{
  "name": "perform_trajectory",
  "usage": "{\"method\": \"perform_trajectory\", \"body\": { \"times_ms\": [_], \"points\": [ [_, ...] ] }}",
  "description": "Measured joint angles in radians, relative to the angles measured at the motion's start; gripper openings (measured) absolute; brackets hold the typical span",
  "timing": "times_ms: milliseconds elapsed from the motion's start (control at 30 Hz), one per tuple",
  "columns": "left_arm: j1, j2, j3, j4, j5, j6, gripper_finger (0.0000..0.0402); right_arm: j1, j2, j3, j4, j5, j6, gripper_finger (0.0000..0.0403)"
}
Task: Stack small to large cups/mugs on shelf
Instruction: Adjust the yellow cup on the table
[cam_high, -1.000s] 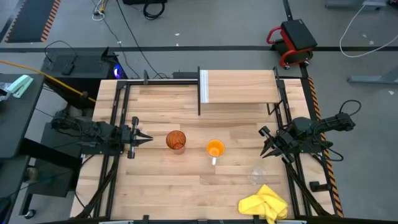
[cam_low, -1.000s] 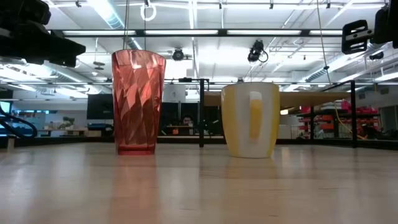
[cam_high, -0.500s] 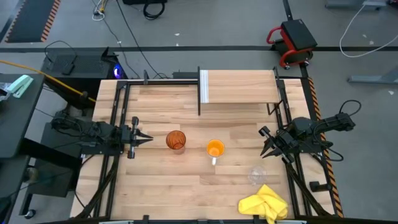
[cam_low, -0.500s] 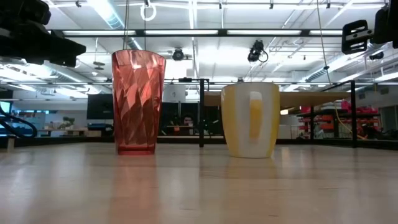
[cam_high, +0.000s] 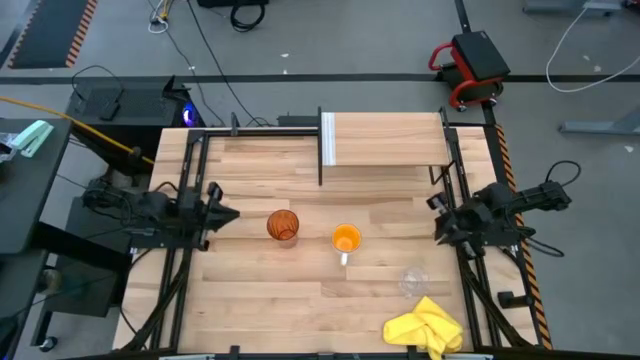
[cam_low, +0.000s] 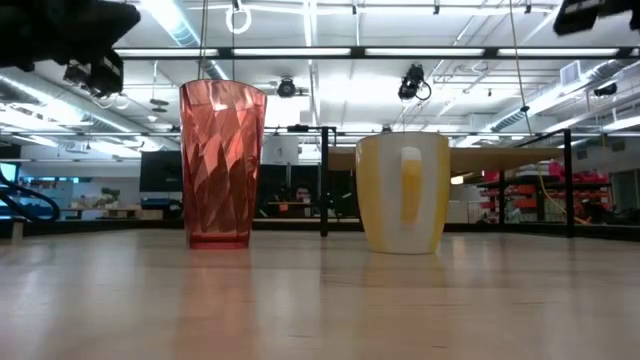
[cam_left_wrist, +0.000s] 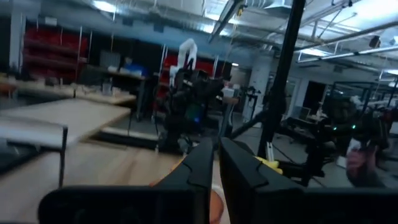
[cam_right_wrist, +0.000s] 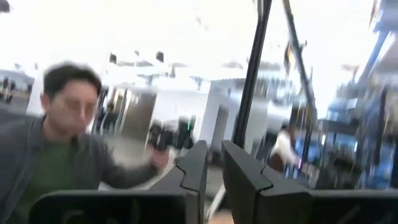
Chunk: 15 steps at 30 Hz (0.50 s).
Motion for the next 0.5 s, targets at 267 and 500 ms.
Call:
{"method": "perform_trajectory", "body": {
  "times_ms": [267, 500],
  "points": [
    [0.000, 0.000, 0.002, 0.077, 0.000, 0.154, 0.0024, 0.000, 0.000, 0.024, 0.074, 0.000, -0.049, 0.0056],
    [0.000, 0.000, 0.002, 0.157, 0.000, 0.155, 0.0023, 0.000, 0.000, 0.089, 0.073, 0.155, -0.116, 0.0056]
  ]
}}
